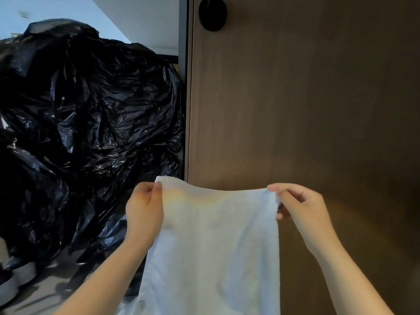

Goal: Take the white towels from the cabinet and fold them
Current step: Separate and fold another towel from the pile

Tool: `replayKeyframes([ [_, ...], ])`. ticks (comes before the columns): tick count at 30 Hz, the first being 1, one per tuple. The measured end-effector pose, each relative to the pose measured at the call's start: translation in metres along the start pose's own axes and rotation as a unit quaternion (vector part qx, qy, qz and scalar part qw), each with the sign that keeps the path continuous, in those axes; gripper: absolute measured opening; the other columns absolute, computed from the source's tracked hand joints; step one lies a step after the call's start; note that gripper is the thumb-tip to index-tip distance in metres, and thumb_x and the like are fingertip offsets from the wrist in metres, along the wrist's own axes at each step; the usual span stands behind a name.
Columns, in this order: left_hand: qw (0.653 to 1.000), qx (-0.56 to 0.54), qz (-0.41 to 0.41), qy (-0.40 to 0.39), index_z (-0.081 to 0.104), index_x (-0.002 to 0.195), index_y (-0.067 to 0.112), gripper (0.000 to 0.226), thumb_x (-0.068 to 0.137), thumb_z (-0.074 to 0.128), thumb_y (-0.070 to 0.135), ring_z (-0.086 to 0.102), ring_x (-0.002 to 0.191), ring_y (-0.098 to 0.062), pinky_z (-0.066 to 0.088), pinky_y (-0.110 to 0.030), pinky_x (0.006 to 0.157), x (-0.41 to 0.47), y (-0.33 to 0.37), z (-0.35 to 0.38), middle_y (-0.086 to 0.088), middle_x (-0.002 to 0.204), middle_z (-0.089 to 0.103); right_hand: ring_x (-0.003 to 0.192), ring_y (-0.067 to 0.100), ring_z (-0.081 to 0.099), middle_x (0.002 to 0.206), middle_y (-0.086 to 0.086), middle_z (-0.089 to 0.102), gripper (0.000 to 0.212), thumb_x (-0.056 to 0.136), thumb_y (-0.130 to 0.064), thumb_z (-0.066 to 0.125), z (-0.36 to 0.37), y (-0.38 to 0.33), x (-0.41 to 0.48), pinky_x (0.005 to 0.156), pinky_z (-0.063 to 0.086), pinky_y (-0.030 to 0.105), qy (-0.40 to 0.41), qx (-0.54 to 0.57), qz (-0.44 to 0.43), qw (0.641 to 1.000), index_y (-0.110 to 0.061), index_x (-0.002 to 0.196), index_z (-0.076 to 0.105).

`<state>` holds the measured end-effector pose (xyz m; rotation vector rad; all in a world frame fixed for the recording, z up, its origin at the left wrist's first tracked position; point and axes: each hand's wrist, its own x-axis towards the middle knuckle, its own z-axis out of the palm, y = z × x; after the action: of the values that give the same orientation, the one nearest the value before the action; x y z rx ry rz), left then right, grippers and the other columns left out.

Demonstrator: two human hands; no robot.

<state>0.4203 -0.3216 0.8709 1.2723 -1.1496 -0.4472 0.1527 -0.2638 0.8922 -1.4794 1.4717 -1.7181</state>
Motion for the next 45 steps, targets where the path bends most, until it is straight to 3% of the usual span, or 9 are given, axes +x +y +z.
replayKeyframes([
  [7,0.999,-0.023,0.024,-0.037,0.057,0.091,0.018,0.017,0.1,0.045,0.027,0.051,0.073,-0.007,0.04,-0.025,0.062,-0.024,0.028,0.006,0.005,0.084,0.059,0.086,0.021,0.072,0.092,0.009,0.075,0.027,0.093,-0.002,0.059,0.008,-0.037,-0.014,0.078,0.057,0.024,-0.262,0.094,-0.008,0.961,-0.014,0.114,0.071],
  [13,0.993,-0.047,0.032,-0.102,0.058,0.085,0.018,0.018,0.099,0.048,0.026,0.048,0.066,-0.007,0.039,-0.023,0.06,-0.034,0.034,0.009,0.003,0.077,0.058,0.063,0.016,0.066,0.072,0.002,0.072,0.016,0.087,-0.003,0.067,0.037,-0.037,-0.014,0.064,0.057,0.022,-0.196,0.048,-0.098,0.975,-0.016,0.088,0.076],
  [20,0.978,-0.075,0.04,-0.19,0.061,0.086,0.015,0.02,0.097,0.05,0.028,0.046,0.058,-0.003,0.037,-0.012,0.053,-0.048,0.028,0.01,0.0,0.069,0.057,0.089,0.011,0.061,0.088,-0.012,0.063,0.015,0.085,-0.014,0.073,0.058,-0.03,-0.012,0.072,0.048,0.015,-0.164,-0.089,-0.224,0.957,-0.027,0.078,0.074],
  [27,0.981,-0.037,0.043,-0.186,0.06,0.088,0.021,0.016,0.097,0.051,0.029,0.053,0.062,-0.011,0.039,-0.013,0.055,-0.053,0.021,0.012,-0.01,0.082,0.065,0.08,0.013,0.066,0.079,-0.013,0.07,0.013,0.085,-0.015,0.073,0.064,-0.036,-0.019,0.064,0.054,0.019,-0.178,-0.028,-0.185,0.966,-0.027,0.081,0.073],
  [34,0.969,-0.097,0.036,-0.225,0.064,0.093,0.022,0.016,0.099,0.051,0.028,0.06,0.082,-0.016,0.046,-0.02,0.066,-0.062,0.021,0.007,0.001,0.087,0.066,0.068,0.011,0.067,0.079,0.0,0.07,0.012,0.085,-0.002,0.071,0.068,-0.03,-0.018,0.063,0.053,0.016,-0.173,0.031,-0.119,0.977,-0.013,0.091,0.07],
  [38,0.959,-0.091,0.052,-0.263,0.064,0.096,0.028,0.018,0.099,0.049,0.038,0.059,0.078,-0.02,0.048,-0.034,0.071,-0.065,0.016,0.003,-0.001,0.087,0.064,0.072,0.013,0.068,0.08,-0.003,0.07,0.015,0.084,-0.003,0.073,0.067,-0.025,-0.02,0.067,0.056,0.02,-0.151,0.018,-0.133,0.979,-0.016,0.089,0.071],
  [41,0.956,-0.11,0.053,-0.267,0.065,0.096,0.027,0.021,0.096,0.051,0.043,0.054,0.068,-0.005,0.045,-0.021,0.064,-0.069,0.02,0.001,0.007,0.079,0.063,0.077,0.015,0.068,0.08,-0.005,0.07,0.017,0.083,-0.005,0.074,0.069,-0.023,-0.023,0.071,0.059,0.025,-0.126,0.009,-0.15,0.981,-0.021,0.085,0.071],
  [45,0.959,-0.144,0.052,-0.237,0.071,0.093,0.02,0.024,0.087,0.06,0.041,0.063,0.082,-0.02,0.05,-0.026,0.072,-0.072,0.025,0.0,-0.001,0.086,0.07,0.078,0.016,0.068,0.081,-0.007,0.07,0.018,0.083,-0.006,0.075,0.07,-0.023,-0.026,0.071,0.058,0.026,-0.115,-0.009,-0.175,0.978,-0.024,0.082,0.07],
])
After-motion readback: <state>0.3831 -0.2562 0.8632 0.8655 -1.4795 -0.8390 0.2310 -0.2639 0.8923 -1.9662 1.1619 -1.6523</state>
